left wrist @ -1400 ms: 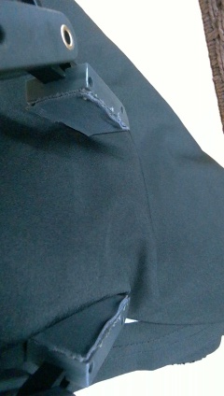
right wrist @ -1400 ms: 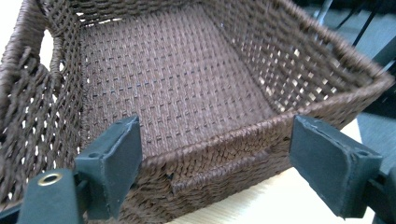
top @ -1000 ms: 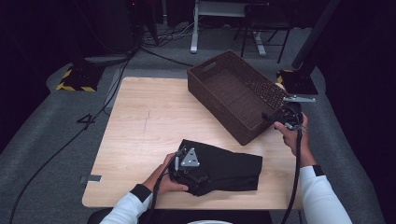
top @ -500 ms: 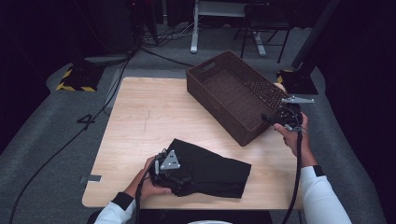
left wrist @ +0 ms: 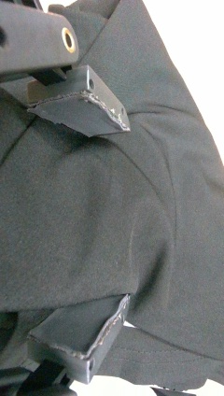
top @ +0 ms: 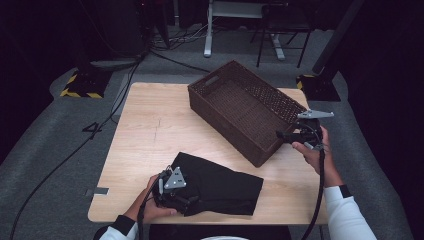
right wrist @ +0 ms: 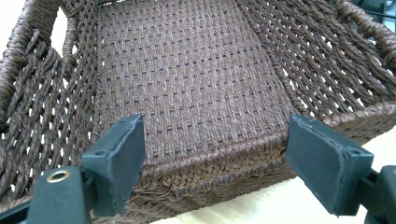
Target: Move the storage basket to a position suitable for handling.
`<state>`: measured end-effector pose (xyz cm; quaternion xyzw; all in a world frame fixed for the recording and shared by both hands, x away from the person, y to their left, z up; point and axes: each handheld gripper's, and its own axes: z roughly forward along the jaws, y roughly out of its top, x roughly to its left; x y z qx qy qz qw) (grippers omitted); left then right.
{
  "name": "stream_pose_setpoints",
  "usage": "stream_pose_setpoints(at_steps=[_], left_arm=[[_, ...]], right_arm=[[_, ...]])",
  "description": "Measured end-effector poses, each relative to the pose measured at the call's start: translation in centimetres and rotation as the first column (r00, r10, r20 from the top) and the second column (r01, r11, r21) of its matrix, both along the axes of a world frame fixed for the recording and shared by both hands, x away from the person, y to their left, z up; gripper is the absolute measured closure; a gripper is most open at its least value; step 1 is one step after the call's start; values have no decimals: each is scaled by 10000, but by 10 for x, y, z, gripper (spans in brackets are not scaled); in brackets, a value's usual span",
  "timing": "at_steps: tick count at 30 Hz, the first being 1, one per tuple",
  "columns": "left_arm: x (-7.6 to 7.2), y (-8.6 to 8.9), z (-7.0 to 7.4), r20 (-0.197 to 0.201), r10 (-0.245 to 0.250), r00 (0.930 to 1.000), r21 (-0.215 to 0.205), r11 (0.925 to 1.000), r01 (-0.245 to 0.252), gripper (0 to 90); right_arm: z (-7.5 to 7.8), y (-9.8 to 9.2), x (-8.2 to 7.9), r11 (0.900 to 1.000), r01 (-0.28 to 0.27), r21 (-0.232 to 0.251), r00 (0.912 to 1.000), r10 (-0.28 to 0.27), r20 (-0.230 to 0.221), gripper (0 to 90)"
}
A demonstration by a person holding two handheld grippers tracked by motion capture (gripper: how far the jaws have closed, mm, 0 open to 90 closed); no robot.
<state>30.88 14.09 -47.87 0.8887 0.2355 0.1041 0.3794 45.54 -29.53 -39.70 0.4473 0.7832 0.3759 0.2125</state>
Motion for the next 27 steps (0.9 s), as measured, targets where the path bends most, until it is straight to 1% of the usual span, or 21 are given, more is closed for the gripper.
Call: stream_pose_setpoints(at_steps=[3, 4, 7, 9, 11, 13, 15, 17, 18, 19, 20, 21, 22, 24, 25, 26, 27], left_arm=[[-1, -2, 0, -25, 22, 10000, 8, 10000, -22, 165], [-2, -4, -1, -141, -88, 9999, -69, 9999, 88, 165], [-6, -11, 1, -407, -424, 9983, 21, 9991, 425, 166], [-10, -17, 2, -360, -734, 9966, 96, 9972, 738, 166], [-10, -21, 2, -340, -816, 9961, 58, 9966, 818, 164], [-10, -22, 2, -314, -790, 9964, -13, 9969, 790, 154], [-10, -19, 4, -299, -732, 9969, -112, 9973, 729, 153], [-11, -18, 5, -290, -697, 9971, -192, 9974, 692, 159], [-13, -13, 11, -301, -596, 9978, -296, 9978, 587, 163], [-15, -11, 13, -269, -513, 9983, -322, 9982, 504, 164], [-15, -11, 13, -269, -513, 9983, -322, 9982, 504, 163], [-19, -4, 18, -114, -252, 9996, -273, 9993, 249, 162], [-20, -1, 19, -50, -162, 9999, -229, 9996, 160, 161], [-22, 6, 23, 35, 44, 10000, -297, 9996, -43, 160], [-23, 11, 25, 32, 198, 9998, -351, 9992, -197, 160], [-23, 11, 25, 32, 198, 9998, -351, 9992, -197, 161], [-25, 22, 29, 96, 475, 9988, -494, 9977, -470, 161]], right_arm=[[1, 3, -7, 9997, -256, -66, 9996, 257, 108, 207], [1, 4, -10, 9992, -388, -21, 9992, 388, 100, 207], [2, 7, -14, 9987, -501, -4, 9987, 501, 100, 207], [2, 8, -16, 9982, -596, -53, 9981, 597, 170, 207], [5, 8, -16, 9957, -906, -168, 9957, 909, 167, 208], [9, 5, -16, 9948, -1023, 38, 9947, 1022, 146, 223], [13, 3, -21, 9928, -1159, 289, 9929, 1149, 319, 207], [19, 0, -32, 9902, -1395, -2, 9885, 1392, 597, 198], [23, -2, -40, 9892, -1457, -180, 9855, 1467, 851, 197], [26, -5, -46, 9887, -1482, -210, 9841, 1496, 958, 197], [29, -8, -53, 9889, -1475, -160, 9829, 1484, 1091, 197], [31, -13, -63, 9887, -1496, -68, 9812, 1493, 1224, 197], [32, -17, -71, 9881, -1541, -1, 9796, 1528, 1308, 197], [31, -22, -86, 9876, -1567, 97, 9770, 1536, 1477, 194], [28, -24, -95, 9867, -1618, 170, 9753, 1573, 1552, 194], [28, -24, -95, 9867, -1618, 170, 9753, 1573, 1552, 194], [18, -25, -111, 9839, -1749, 363, 9733, 1672, 1570, 197]])
